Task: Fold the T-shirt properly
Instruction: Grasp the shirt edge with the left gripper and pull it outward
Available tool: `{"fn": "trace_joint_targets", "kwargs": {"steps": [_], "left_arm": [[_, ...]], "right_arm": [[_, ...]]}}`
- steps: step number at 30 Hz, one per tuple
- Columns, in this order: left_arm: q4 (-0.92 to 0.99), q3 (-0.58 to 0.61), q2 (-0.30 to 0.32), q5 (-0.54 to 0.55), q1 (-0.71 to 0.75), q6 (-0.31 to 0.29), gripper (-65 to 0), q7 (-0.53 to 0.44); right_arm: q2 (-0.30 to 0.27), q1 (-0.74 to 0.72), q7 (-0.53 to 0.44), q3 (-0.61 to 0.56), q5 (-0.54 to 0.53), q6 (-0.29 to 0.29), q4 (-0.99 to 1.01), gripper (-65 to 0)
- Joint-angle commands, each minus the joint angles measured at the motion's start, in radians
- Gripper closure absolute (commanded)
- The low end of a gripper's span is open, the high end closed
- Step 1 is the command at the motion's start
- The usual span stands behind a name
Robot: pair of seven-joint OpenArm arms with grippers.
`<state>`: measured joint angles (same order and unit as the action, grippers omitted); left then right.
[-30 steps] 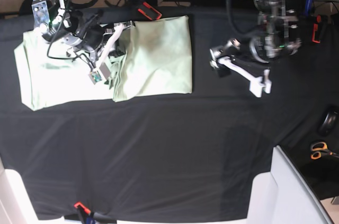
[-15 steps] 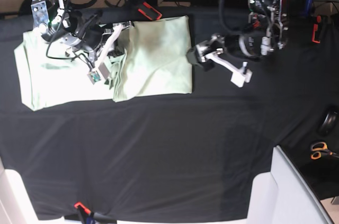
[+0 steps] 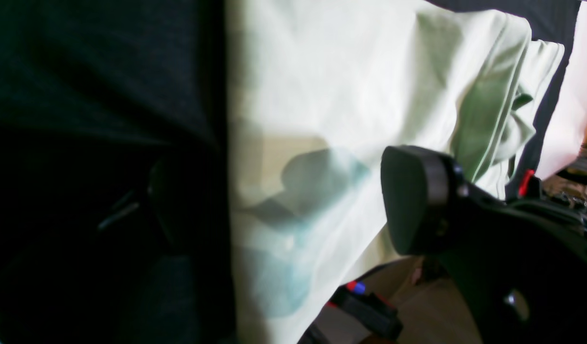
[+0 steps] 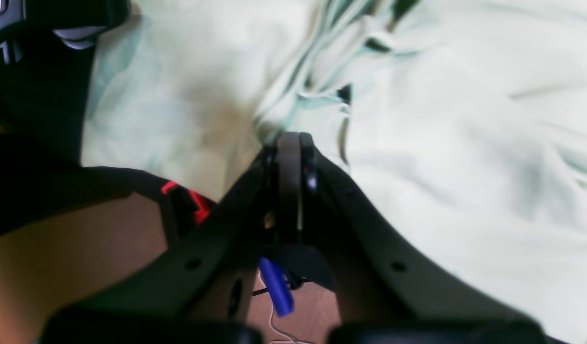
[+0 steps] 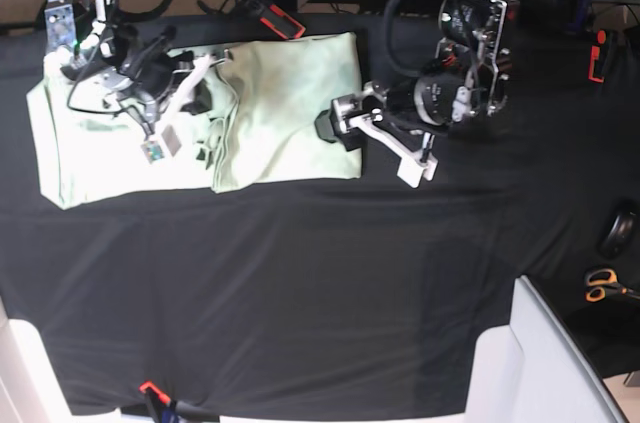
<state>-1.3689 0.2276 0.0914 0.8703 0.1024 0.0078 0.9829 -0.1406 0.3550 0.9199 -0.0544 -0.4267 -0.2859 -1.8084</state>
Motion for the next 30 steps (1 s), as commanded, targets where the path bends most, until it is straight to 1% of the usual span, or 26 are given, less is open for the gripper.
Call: {"fn": "trace_joint_targets", "kwargs": {"steps": [1, 3, 9, 10, 14, 15, 21, 22, 23, 24, 25, 27, 28, 29, 30], "left_arm": [[0.033, 0.042, -0.045, 0.033, 0.010, -0.004, -56.6, 0.044], [0.033, 0.060, -0.054, 0.033, 0.004, -0.004, -56.4, 0.044], [0.033, 0.066, -0.052, 0.033, 0.003, -0.004, -55.9, 0.044], [0.033, 0.066, -0.051, 0.033, 0.003, -0.004, -54.3, 0.044], [0.033, 0.068, -0.048, 0.033, 0.003, -0.004, -39.1, 0.049], [0.033, 0.068, -0.048, 0.033, 0.003, -0.004, -37.5, 0.049], [0.033, 0.063, -0.046, 0.033, 0.003, -0.004, -35.9, 0.047], [0.032, 0.062, -0.046, 0.033, 0.003, -0.004, -34.4, 0.046], [0.030, 0.059, -0.046, 0.033, 0.003, -0.004, -31.1, 0.046], [0.030, 0.057, -0.046, 0.031, -0.007, -0.004, -25.9, 0.046], [0.032, 0.059, -0.045, 0.031, -0.019, -0.004, -20.3, 0.046], [0.035, 0.063, -0.029, 0.020, -0.033, -0.004, -7.2, 0.046], [0.035, 0.057, -0.029, 0.002, -0.034, -0.004, -2.2, 0.046], [0.035, 0.057, -0.028, -0.015, -0.045, -0.004, 0.0, 0.044], [0.035, 0.057, -0.028, -0.035, -0.051, -0.004, 0.0, 0.044]], "right_arm": [[-0.003, -0.003, -0.012, 0.009, -0.013, -0.005, -0.017, -0.1], [-0.003, -0.003, -0.011, 0.014, -0.013, -0.005, -0.017, -0.1], [-0.003, -0.003, -0.015, 0.012, -0.013, -0.005, -0.017, -0.1], [-0.003, -0.003, -0.015, 0.012, -0.013, -0.005, -0.018, -0.1], [-0.003, -0.003, -0.017, 0.012, -0.014, -0.005, -0.020, -0.1], [-0.003, -0.003, -0.017, 0.012, -0.014, -0.005, -0.020, -0.1], [-0.001, -0.004, -0.018, 0.012, -0.014, -0.005, -0.020, -0.1], [-0.001, -0.004, -0.018, 0.012, -0.014, -0.005, -0.020, -0.1], [-0.001, -0.004, -0.018, 0.012, -0.014, -0.005, -0.020, -0.1], [-0.001, -0.004, -0.018, 0.012, -0.014, -0.005, -0.020, -0.1], [-0.001, -0.004, -0.018, 0.012, -0.014, -0.005, -0.020, -0.1], [-0.001, -0.004, -0.018, 0.014, -0.014, -0.005, -0.020, -0.1], [-0.001, -0.004, -0.018, 0.014, -0.016, -0.005, -0.020, -0.1], [-0.001, -0.004, -0.018, 0.014, -0.016, -0.005, -0.020, -0.1], [-0.001, -0.004, -0.018, 0.014, -0.016, -0.005, -0.021, -0.1]]}}
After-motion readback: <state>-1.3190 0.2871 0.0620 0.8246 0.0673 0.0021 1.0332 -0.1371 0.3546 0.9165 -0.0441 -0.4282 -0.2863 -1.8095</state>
